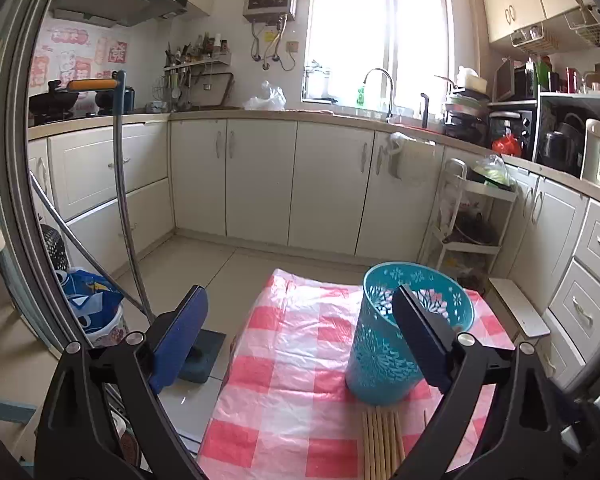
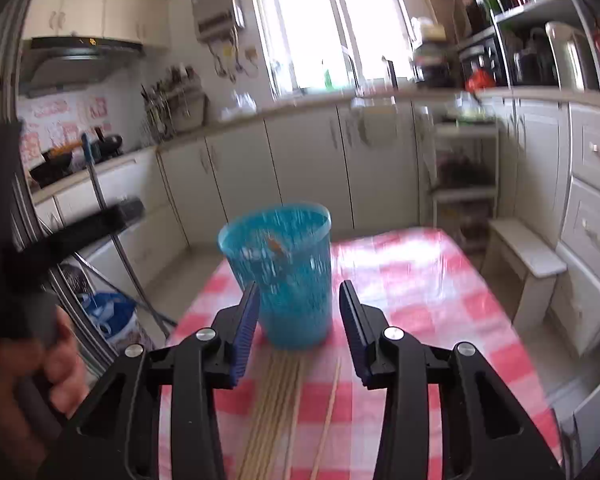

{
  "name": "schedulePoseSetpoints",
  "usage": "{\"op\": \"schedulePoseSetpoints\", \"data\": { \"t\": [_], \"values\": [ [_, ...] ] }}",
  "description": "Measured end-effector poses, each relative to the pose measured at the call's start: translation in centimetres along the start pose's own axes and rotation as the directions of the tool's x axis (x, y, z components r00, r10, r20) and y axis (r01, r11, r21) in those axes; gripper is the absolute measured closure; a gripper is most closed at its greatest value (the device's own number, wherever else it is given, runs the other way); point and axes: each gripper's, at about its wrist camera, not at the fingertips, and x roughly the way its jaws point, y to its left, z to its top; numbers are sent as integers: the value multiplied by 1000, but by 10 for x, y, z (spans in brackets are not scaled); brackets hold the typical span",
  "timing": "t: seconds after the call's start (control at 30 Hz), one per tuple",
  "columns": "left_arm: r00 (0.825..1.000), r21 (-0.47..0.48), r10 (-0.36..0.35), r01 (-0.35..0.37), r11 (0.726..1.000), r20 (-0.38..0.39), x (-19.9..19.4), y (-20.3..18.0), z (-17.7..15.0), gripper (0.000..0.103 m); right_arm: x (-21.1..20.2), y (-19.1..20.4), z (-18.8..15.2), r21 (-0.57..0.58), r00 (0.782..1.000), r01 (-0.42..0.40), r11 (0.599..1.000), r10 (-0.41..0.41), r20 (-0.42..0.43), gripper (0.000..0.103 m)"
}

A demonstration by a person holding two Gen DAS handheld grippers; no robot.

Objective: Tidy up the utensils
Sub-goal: 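Lift the chopstick with the right gripper into the teal basket and open, then grasp a chopstick with the right gripper while the left gripper grasps another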

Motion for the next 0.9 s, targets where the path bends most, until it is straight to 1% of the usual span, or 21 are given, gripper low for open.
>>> {"op": "schedulePoseSetpoints", "data": {
  "t": [0.03, 0.17, 0.3, 0.4, 0.43, 0.5, 0.53, 0.57, 0.6, 0.67, 0.77, 0.83, 0.87, 0.9],
  "values": [
    [1000, 9, -2, 2, 1000, -3, 0, -1, -1, 14, 6, -2, -1, 10, 1000, -7, 1000, 8, -26, 62],
    [1000, 30, 2, -2, 1000, -6, 2, -2, 0, 13, 12, -4, -9, 3, 998, 9, 1000, -8, -54, 62],
    [1000, 15, -2, 3, 1000, -31, 10, 4, 2, 13, 26, -8, -19, 16, 989, 26, 1000, -23, -149, 62],
    [996, 18, -5, 7, 1000, -94, 21, 9, -1, 13, 44, -16, -31, 39, 965, 33, 999, -22, -260, 63],
    [993, 25, -4, 7, 1000, -119, 26, 10, -2, 13, 51, -20, -35, 46, 955, 44, 998, -29, -295, 66],
    [981, 49, -1, 11, 999, -196, 40, 12, -9, 13, 60, -25, -42, 44, 934, 66, 997, -46, -353, 69],
    [971, 62, 0, 15, 998, -239, 47, 10, -13, 13, 65, -27, -46, 44, 923, 80, 996, -58, -381, 69],
    [957, 73, -5, 27, 997, -291, 56, 10, -20, 13, 68, -28, -47, 44, 916, 86, 995, -62, -396, 69],
    [946, 76, -11, 37, 996, -325, 61, 10, -25, 13, 72, -29, -51, 42, 907, 94, 995, -68, -415, 70],
    [916, 78, -35, 72, 994, -400, 72, 7, -37, 13, 77, -29, -54, 24, 897, 107, 994, -86, -433, 70],
    [872, 75, -63, 113, 991, -486, 86, 0, -57, 13, 82, -25, -57, -3, 891, 109, 994, -99, -443, 71],
    [847, 77, -69, 128, 989, -527, 93, -6, -70, 13, 87, -21, -61, -32, 882, 115, 993, -117, -457, 71],
    [837, 85, -67, 134, 987, -543, 95, -9, -77, 13, 90, -20, -64, -44, 878, 117, 992, -124, -463, 71],
    [832, 96, -64, 139, 986, -551, 97, -13, -83, 13, 93, -18, -66, -54, 873, 118, 992, -129, -470, 71]
  ]
}}
